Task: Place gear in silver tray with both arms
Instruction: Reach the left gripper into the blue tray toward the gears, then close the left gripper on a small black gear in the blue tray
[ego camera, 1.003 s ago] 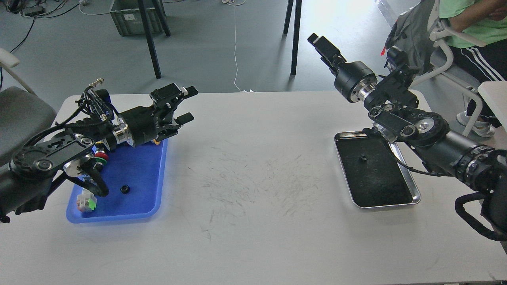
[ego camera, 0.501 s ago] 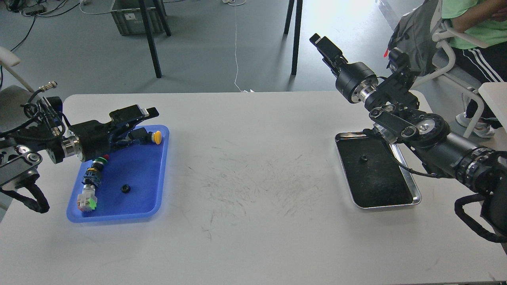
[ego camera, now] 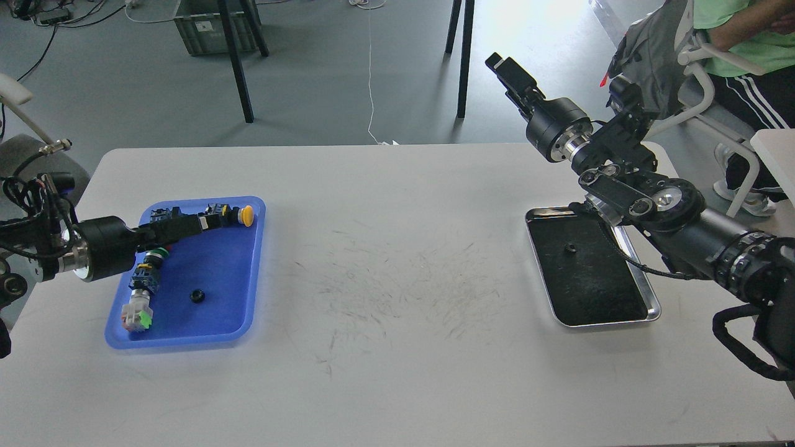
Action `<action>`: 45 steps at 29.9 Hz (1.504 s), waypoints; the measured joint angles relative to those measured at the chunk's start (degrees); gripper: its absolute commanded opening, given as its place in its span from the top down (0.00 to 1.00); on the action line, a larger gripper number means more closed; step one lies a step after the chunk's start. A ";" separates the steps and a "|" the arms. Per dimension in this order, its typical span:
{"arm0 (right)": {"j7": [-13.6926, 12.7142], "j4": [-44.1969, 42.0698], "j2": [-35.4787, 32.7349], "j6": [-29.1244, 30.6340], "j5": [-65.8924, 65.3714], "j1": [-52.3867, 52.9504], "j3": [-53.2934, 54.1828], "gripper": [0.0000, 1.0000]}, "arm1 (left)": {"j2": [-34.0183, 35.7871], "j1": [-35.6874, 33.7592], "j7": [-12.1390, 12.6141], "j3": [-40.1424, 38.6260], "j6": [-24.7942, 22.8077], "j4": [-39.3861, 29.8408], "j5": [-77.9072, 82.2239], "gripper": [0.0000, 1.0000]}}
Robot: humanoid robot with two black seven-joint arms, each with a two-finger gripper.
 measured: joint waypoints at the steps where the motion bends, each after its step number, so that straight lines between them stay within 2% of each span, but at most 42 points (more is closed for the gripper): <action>1: 0.00 0.00 0.00 -0.03 0.00 0.00 0.01 0.09 | 0.11 0.18 0.00 0.14 0.40 -0.06 0.78 0.02; 9: 0.00 0.00 0.00 -0.09 0.00 -0.40 0.76 0.06 | 0.26 0.94 0.00 1.00 -0.02 -0.48 2.11 0.01; 20: 0.00 0.02 0.07 0.43 0.23 -6.43 14.35 0.05 | 0.17 2.76 0.00 2.01 1.16 -2.38 7.62 0.02; 32: 0.00 0.25 0.25 0.49 5.42 -8.00 18.16 0.06 | -0.12 4.44 0.00 3.80 11.28 -2.66 24.04 0.12; 39: 0.00 0.38 0.26 0.30 5.48 -8.00 18.21 0.06 | -1.01 6.50 0.00 3.95 14.95 -1.86 27.95 0.14; 45: 0.00 0.52 0.26 0.18 5.53 -7.94 18.21 0.06 | -2.62 8.13 0.00 3.93 16.36 1.54 28.84 0.14</action>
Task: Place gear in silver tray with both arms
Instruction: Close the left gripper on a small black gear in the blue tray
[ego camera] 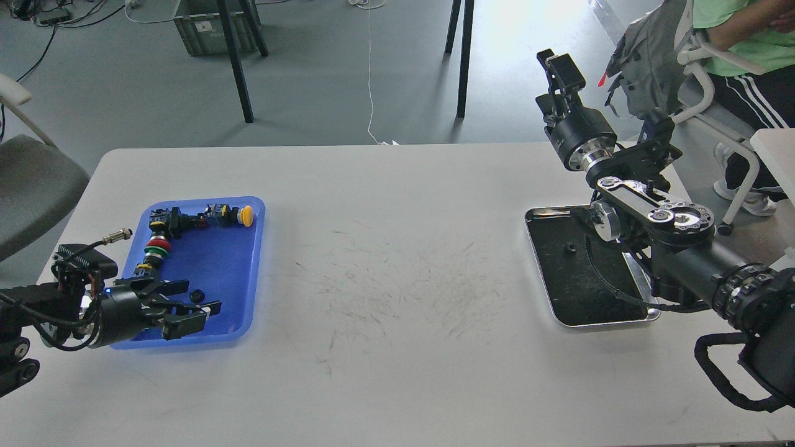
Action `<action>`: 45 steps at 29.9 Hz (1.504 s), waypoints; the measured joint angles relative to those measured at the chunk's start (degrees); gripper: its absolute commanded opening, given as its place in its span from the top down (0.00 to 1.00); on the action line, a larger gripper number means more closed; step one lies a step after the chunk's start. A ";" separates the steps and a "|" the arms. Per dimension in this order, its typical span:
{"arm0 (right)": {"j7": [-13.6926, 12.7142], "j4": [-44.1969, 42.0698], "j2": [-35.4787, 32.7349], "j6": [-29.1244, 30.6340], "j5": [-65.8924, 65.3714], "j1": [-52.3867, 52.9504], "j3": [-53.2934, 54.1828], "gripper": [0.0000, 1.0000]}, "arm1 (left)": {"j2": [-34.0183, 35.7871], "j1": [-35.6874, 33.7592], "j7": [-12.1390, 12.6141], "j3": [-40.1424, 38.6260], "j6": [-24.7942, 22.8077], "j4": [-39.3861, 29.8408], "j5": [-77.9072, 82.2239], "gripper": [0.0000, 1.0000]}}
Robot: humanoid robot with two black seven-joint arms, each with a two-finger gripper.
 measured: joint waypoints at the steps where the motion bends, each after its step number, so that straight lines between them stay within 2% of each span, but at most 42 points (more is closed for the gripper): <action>1: 0.00 0.01 0.00 0.00 0.00 0.01 0.00 0.06 | -0.12 0.07 0.00 0.00 0.27 0.35 0.05 0.14; 14: 0.00 0.10 0.00 0.00 0.00 0.01 0.35 0.06 | -2.26 0.38 0.00 0.08 2.61 3.38 0.24 0.25; 19: 0.00 0.10 0.00 -0.01 0.00 0.01 0.35 0.06 | -2.43 1.10 0.00 0.10 3.07 4.30 0.32 0.38; 32: 0.00 -0.13 0.23 -0.09 -0.06 -0.16 0.26 0.06 | -2.35 2.13 0.01 0.01 3.30 4.81 1.35 0.50; 35: 0.00 -0.22 0.45 -0.10 -0.08 -0.17 0.26 0.06 | -2.31 2.14 0.02 0.01 3.30 4.79 1.37 0.58; 45: 0.00 -0.28 0.53 -0.10 -0.09 -0.17 0.18 0.06 | -2.36 2.24 0.01 0.06 3.31 5.52 1.38 0.67</action>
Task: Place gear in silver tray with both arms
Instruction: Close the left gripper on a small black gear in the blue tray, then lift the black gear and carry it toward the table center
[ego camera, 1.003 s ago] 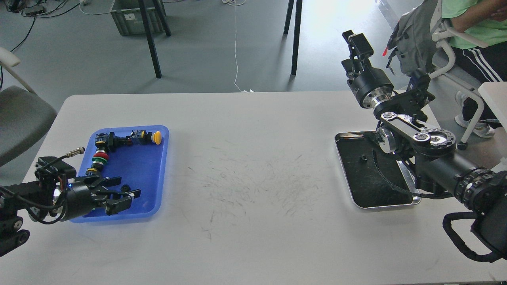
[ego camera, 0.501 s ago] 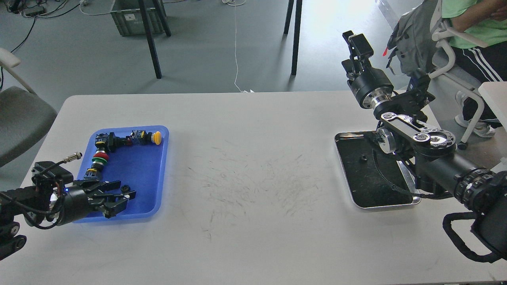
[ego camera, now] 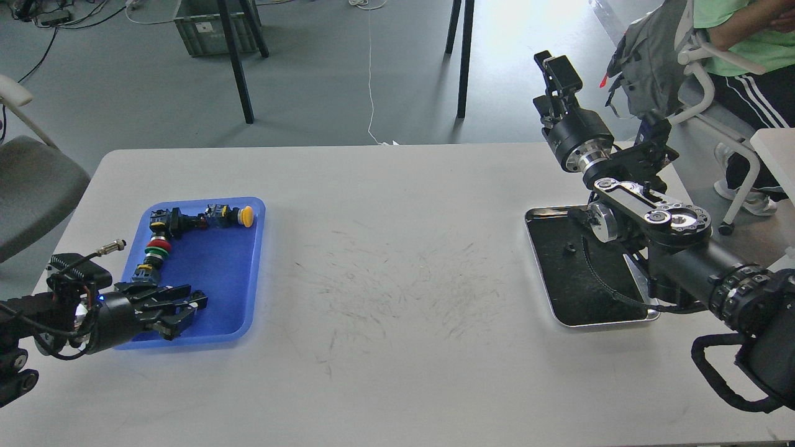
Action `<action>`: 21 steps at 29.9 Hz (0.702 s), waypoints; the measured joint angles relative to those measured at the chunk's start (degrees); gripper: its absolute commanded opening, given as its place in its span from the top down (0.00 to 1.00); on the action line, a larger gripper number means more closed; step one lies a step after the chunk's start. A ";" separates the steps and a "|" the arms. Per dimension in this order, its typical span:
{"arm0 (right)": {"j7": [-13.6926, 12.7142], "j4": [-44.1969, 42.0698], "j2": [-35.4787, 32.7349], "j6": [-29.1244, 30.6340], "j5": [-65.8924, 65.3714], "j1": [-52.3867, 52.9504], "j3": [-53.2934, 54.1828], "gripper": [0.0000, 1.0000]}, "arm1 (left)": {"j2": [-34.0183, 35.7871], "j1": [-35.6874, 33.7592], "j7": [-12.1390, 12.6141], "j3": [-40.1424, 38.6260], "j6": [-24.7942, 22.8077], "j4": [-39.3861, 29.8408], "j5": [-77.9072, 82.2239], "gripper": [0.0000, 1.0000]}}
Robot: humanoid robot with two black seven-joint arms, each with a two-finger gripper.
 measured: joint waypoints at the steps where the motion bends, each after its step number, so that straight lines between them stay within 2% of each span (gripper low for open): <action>1: 0.00 0.00 0.00 0.00 0.00 0.00 -0.02 0.06 | -0.02 0.00 0.00 0.00 0.00 0.01 0.03 0.71; 21: 0.00 -0.24 0.00 0.00 0.00 -0.09 -0.62 0.06 | 0.94 -0.69 -0.07 -0.76 -0.31 -2.81 -0.03 0.86</action>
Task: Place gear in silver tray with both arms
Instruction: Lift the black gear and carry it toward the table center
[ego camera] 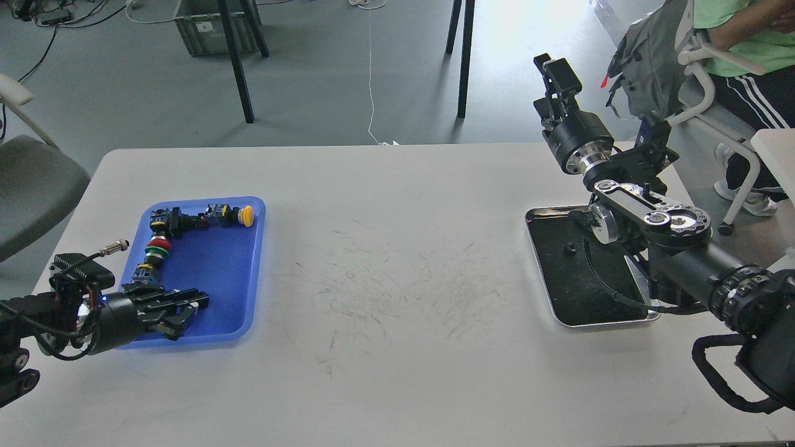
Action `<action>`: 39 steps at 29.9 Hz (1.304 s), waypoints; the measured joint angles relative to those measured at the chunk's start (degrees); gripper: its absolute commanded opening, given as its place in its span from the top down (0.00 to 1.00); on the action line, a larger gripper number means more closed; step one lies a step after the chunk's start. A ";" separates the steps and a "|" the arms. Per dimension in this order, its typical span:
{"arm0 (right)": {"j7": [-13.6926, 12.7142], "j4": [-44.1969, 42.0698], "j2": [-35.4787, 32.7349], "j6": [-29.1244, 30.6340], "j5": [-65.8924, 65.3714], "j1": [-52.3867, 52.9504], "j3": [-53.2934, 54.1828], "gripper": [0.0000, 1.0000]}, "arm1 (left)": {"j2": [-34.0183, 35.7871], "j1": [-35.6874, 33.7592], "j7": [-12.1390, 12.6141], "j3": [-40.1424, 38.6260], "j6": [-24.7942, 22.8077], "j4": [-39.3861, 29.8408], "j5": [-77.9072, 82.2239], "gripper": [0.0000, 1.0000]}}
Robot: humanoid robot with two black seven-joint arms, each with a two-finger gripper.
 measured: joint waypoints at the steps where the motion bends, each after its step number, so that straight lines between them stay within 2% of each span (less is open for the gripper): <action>1: 0.00 0.00 0.00 0.00 0.00 0.00 0.00 0.06 | 0.35 -0.43 0.00 -0.14 0.00 -0.52 -0.27 0.86; 8: 0.00 0.05 0.00 0.00 0.00 0.00 0.15 0.06 | 2.02 -7.79 0.04 -0.24 -1.00 -4.28 -1.74 0.88; 13: 0.00 0.06 0.53 0.00 0.00 0.00 0.26 0.06 | 0.34 -15.20 0.07 -0.05 -3.02 -4.73 -1.66 0.89; 20: 0.00 -0.01 0.85 -0.17 0.00 0.36 0.46 0.06 | -13.35 -22.12 0.08 0.59 -5.45 -1.75 -0.67 0.89; 27: 0.01 0.00 0.66 -0.19 0.00 0.68 0.53 0.06 | -30.45 -24.60 0.06 2.82 -6.28 9.27 0.26 0.89; 33: 0.01 -0.05 0.59 -0.19 0.01 0.70 0.53 0.06 | -39.48 -25.35 0.08 7.42 -6.26 14.86 0.19 0.89; 39: 0.01 -0.92 0.51 -0.11 0.01 0.53 0.53 0.06 | -47.66 -25.23 0.07 8.67 -6.13 17.85 0.12 0.89</action>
